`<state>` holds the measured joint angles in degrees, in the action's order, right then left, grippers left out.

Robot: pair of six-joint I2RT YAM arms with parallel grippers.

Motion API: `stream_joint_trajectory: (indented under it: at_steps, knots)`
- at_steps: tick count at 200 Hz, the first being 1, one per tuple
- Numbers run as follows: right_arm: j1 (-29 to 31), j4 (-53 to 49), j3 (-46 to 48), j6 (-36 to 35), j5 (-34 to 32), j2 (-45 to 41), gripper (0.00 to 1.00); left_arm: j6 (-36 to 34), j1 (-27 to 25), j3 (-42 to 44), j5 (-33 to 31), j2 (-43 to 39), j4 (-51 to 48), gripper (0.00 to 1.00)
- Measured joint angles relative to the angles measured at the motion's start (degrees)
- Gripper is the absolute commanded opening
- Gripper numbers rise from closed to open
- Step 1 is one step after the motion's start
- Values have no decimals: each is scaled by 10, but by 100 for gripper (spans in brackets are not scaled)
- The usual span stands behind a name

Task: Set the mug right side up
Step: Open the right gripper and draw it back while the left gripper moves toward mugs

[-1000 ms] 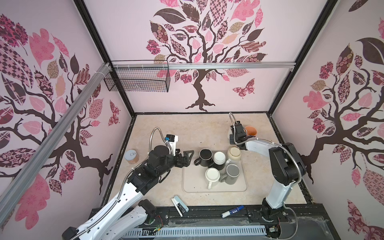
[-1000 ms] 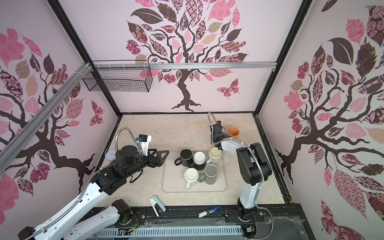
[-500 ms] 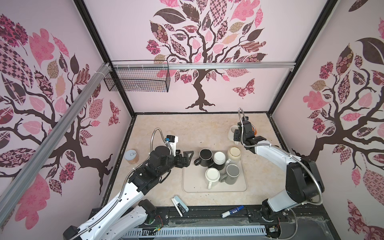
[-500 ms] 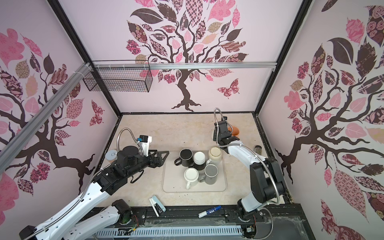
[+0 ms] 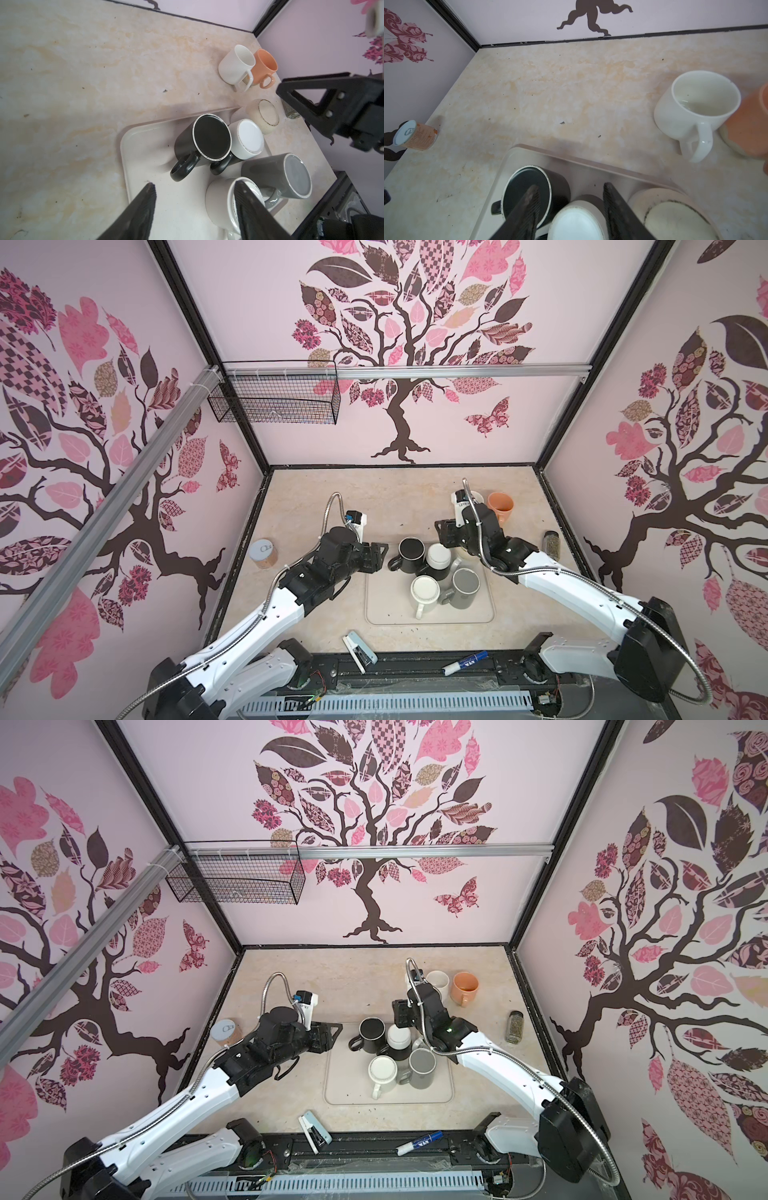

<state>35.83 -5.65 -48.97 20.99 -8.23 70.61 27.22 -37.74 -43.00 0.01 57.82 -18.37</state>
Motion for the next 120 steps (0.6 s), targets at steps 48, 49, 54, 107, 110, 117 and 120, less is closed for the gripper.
stream_joint_trajectory:
  at_steps: [48, 49, 54, 107, 110, 117, 120]
  knots:
    - [-2, -6, 29, 2, 10, -39, 55, -25, 0, 6, -6, 76, 38, 44]
    - [-2, -6, 29, 2, 11, -40, 55, -24, 0, 6, -6, 78, 40, 43]
    - [-2, -4, 31, 2, 13, -44, 55, -31, 0, 6, -4, 86, 45, 41]
    - [-3, 7, 37, -2, 19, -49, 55, -74, -9, 7, 22, 136, 89, 43]
    - [-3, 8, 37, -2, 19, -49, 55, -76, -9, 7, 23, 137, 90, 43]
    - [-3, 9, 37, -2, 19, -49, 55, -82, -11, 7, 24, 139, 94, 42]
    - [-3, 9, 37, -3, 19, -49, 55, -85, -12, 7, 24, 141, 95, 42]
